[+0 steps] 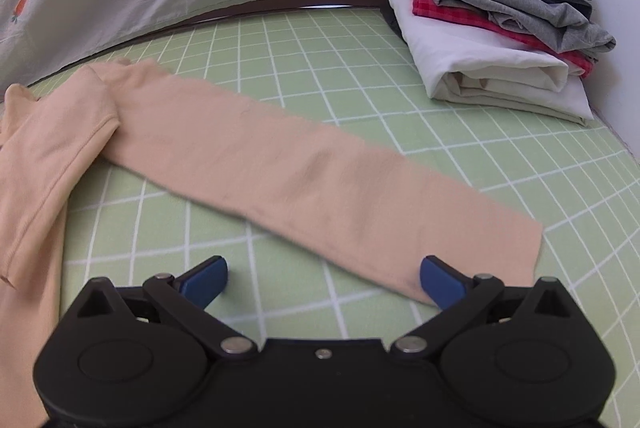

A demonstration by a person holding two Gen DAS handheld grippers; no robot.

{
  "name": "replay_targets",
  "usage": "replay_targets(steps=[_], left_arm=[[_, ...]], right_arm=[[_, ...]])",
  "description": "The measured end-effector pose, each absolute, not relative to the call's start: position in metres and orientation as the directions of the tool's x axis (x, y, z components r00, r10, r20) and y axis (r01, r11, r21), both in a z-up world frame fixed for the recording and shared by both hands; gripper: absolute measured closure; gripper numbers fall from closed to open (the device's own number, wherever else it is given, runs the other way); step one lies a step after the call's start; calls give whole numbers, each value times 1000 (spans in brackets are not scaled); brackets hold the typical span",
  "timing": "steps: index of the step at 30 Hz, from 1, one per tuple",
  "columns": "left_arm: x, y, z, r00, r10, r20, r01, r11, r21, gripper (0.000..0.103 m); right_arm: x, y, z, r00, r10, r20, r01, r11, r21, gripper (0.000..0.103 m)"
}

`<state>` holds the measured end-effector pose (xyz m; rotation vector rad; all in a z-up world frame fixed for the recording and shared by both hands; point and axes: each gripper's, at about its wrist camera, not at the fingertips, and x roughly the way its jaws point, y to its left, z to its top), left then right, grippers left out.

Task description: Fold clothes

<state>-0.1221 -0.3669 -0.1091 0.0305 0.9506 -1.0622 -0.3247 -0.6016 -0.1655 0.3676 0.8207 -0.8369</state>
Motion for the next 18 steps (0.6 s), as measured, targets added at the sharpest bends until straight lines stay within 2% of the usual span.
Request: replay_targets(steps=[7,14,18], left_arm=[[-134,-303,-101,171,-746,-643,666,569,-483,98],[-138,-260,-99,203,-714,-670,631,619,-468,98],[-134,-259,-104,202,-688,-697,626,638,-449,90]], right_arm=[[-339,-566,-166,418,-462,-782,745,667,4,0],[-339,-539,-164,402,-449,-798,748,663,4,0],[-339,-525,-164,409,-443,-798,736,676,2,0]])
